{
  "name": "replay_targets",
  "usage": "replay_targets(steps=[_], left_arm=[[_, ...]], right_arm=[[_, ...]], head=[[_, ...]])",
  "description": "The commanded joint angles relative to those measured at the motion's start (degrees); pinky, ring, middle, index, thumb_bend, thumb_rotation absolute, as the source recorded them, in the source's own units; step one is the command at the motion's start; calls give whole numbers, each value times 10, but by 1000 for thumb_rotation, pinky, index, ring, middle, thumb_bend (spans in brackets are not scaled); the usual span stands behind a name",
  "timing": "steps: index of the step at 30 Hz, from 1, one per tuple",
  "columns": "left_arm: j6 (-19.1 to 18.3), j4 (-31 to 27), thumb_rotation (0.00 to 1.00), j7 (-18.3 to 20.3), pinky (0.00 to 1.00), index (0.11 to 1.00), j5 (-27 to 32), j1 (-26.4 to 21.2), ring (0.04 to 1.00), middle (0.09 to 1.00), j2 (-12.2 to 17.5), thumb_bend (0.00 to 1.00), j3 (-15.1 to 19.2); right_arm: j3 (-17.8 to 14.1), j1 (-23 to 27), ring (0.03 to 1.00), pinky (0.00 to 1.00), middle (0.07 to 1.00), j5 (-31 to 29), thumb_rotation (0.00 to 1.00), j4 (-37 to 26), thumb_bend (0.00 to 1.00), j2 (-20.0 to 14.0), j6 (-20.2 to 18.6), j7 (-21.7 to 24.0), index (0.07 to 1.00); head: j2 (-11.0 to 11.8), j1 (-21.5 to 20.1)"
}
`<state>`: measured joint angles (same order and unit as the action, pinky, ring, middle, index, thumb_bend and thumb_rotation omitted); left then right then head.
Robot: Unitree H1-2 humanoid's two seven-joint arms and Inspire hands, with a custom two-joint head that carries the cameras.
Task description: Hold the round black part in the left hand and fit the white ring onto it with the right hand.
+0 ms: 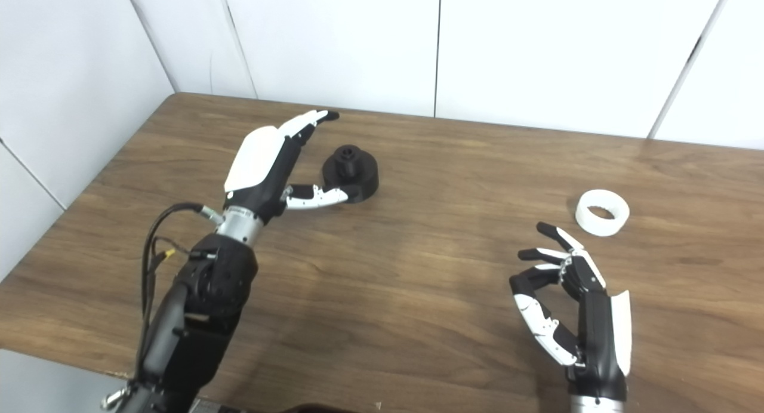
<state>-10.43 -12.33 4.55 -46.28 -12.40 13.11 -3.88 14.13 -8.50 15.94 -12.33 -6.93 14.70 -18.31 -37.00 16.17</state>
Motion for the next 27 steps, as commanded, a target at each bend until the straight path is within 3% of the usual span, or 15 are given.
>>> replay_targets(steps=[1,5,19,27], left_arm=[[-3,11,376,-20,811,857,-17,-38,942,929,14,838,0],[-17,41,429,-20,882,858,-28,-56,962,949,17,874,-4],[-34,189,522,-28,905,856,-42,-112,1000,1000,42,961,-41],[-47,236,582,-31,921,857,-31,-123,1000,1000,47,1000,-63]], right_arm=[[-8,-27,504,427,616,3,508,4,505,42,14,-1,780],[-8,-27,508,429,618,2,508,3,500,42,12,0,782],[-6,-31,509,426,630,8,490,-2,488,47,12,-4,787],[-6,-32,517,431,635,4,502,1,498,46,16,-3,792]], head=[[-1,0],[-1,-1],[-4,-9],[-6,-10]])
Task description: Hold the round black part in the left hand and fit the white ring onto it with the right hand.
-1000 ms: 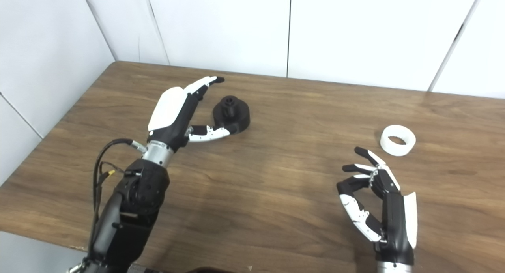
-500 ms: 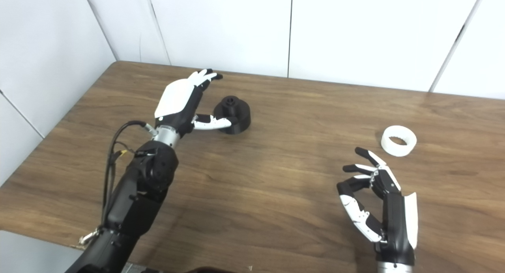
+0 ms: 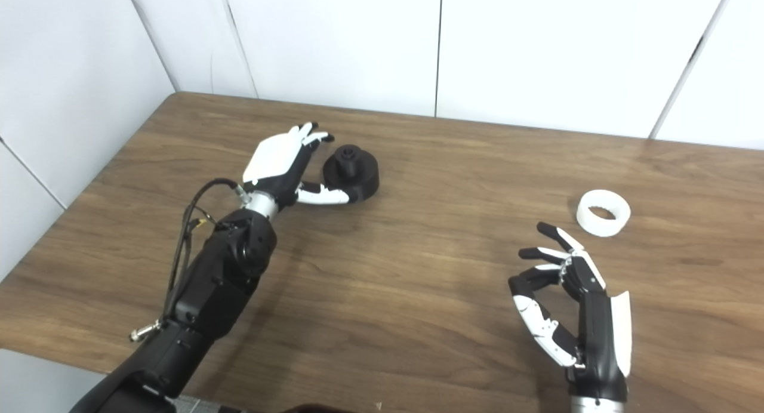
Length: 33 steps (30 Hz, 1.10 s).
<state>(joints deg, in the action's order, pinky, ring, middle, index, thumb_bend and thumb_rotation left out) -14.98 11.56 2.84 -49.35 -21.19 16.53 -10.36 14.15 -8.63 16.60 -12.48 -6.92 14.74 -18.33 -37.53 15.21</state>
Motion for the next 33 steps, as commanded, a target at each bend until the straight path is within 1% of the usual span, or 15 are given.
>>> replay_targets(steps=[1,8,12,15,17,18,23,27,30,33], left_arm=[[-1,2,582,-17,920,856,1,-36,1000,1000,13,1000,1],[5,42,597,-35,913,847,2,-45,1000,1000,16,1000,-11],[4,56,580,-39,926,851,8,-48,1000,1000,16,1000,-17],[6,65,556,-43,927,848,25,-51,1000,1000,10,1000,-14],[12,72,529,-49,935,842,49,-53,1000,1000,2,1000,-5],[16,77,510,-52,921,837,62,-54,1000,1000,-2,1000,0],[27,98,481,-75,901,828,108,-60,1000,1000,-19,1000,16],[32,112,486,-91,894,824,121,-65,1000,1000,-24,1000,17],[45,123,459,-106,889,805,132,-66,1000,1000,-28,993,16],[48,124,455,-108,896,794,137,-66,1000,1000,-29,1000,13]], right_arm=[[-6,-31,519,432,636,-3,503,2,497,46,15,-2,792],[-4,-31,522,431,636,0,511,1,502,48,15,-3,792],[-4,-33,525,433,649,3,511,-3,502,51,10,-4,793],[-3,-34,526,439,654,2,509,-5,501,51,8,-3,796],[-3,-34,526,437,656,5,510,-5,499,52,8,-5,795],[-4,-34,526,436,655,6,505,-5,498,53,8,-6,792],[-4,-34,521,433,649,11,488,-9,493,55,5,-7,787],[-4,-35,521,433,649,12,480,-12,486,56,2,-7,788],[-4,-36,520,434,649,13,460,-15,480,56,-1,-7,789],[-3,-37,520,434,649,14,444,-18,474,57,-2,-6,787]], head=[[0,0],[-1,-1],[-2,-1],[-3,-3],[-3,-3],[-4,-4],[-6,-5],[-8,-7],[-9,-8],[-10,-8]])
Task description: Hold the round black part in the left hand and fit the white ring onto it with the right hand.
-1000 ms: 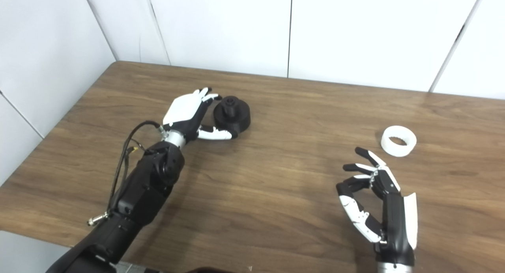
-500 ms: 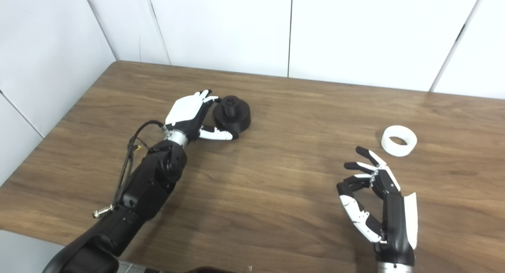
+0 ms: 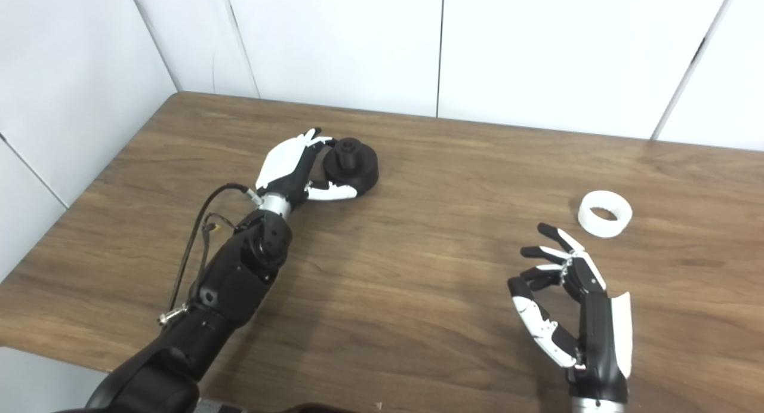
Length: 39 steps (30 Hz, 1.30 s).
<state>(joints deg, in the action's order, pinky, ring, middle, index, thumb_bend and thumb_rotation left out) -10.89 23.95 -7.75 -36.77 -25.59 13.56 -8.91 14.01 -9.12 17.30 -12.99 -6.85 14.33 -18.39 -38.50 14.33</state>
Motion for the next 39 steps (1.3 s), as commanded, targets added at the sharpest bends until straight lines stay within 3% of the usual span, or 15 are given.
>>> replay_targets(steps=[1,5,18,28,39], left_arm=[[9,0,455,-2,912,793,15,-21,1000,1000,0,1000,-1],[15,2,427,-2,974,781,29,-20,1000,1000,-1,998,-2],[32,14,288,-20,1000,650,54,-18,1000,1000,-2,922,-3],[39,19,256,-26,1000,617,60,-17,1000,1000,0,893,-6],[34,-24,235,-9,1000,595,70,7,1000,998,-5,892,-10]], right_arm=[[-2,-33,519,434,649,6,437,-14,472,56,1,-5,787],[-2,-34,518,432,650,6,432,-16,472,56,0,-4,787],[-4,-34,506,417,639,16,419,-20,467,59,-1,-11,781],[-5,-33,505,421,636,15,422,-19,471,61,-2,-12,780],[-7,-33,503,422,634,17,405,-23,468,61,-6,-12,779]], head=[[-2,0],[-3,-1],[-7,-2],[-8,-3],[-10,-5]])
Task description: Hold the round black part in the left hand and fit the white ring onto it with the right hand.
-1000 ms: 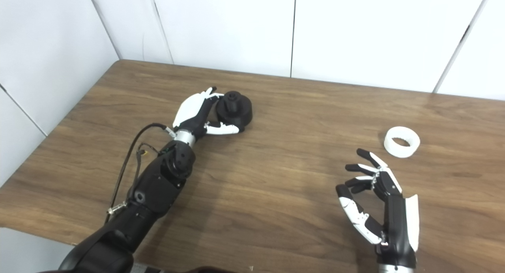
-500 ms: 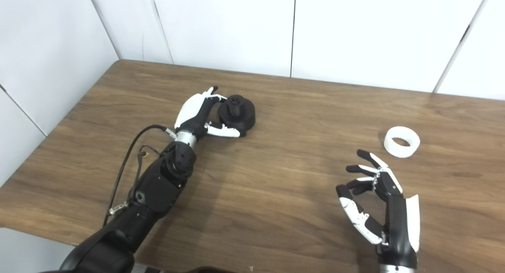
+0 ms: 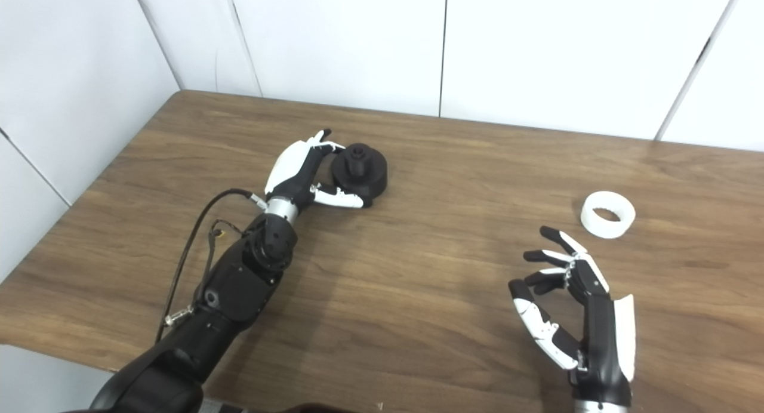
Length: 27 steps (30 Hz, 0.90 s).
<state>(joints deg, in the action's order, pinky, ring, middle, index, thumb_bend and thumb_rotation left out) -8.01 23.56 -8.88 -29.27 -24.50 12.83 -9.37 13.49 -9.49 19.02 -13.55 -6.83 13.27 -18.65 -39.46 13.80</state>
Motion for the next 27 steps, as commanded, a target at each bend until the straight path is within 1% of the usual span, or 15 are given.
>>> replay_targets(steps=[1,3,12,15,22,26,27], left_arm=[[4,-27,228,3,1000,593,-5,1,1000,998,2,893,-7],[2,-39,225,4,1000,590,-7,9,1000,1000,0,894,-10],[-21,-107,238,43,1000,603,-5,53,1000,997,-2,874,-32],[-26,-128,238,49,1000,602,-5,68,1000,992,-5,880,-38],[-15,-171,237,56,1000,605,-13,106,1000,991,-7,879,-58],[-9,-206,218,82,1000,601,0,132,1000,999,-4,875,-72],[-6,-214,230,89,1000,601,1,138,1000,1000,-1,882,-77]], right_arm=[[-2,-30,504,423,636,2,408,-18,468,61,3,-9,780],[-2,-29,507,425,638,1,421,-17,473,59,4,-8,781],[-3,-28,511,426,641,0,437,-19,473,57,3,-7,780],[-3,-27,510,425,641,0,437,-20,472,57,2,-7,781],[-1,-26,511,429,642,1,440,-22,471,57,-3,-5,782],[0,-26,510,427,643,5,447,-23,471,59,-7,-6,785],[0,-26,509,427,643,7,441,-24,468,59,-8,-6,783]], head=[[0,1],[-1,1],[-3,0],[-3,0],[-5,-4],[-6,-7],[-7,-10]])
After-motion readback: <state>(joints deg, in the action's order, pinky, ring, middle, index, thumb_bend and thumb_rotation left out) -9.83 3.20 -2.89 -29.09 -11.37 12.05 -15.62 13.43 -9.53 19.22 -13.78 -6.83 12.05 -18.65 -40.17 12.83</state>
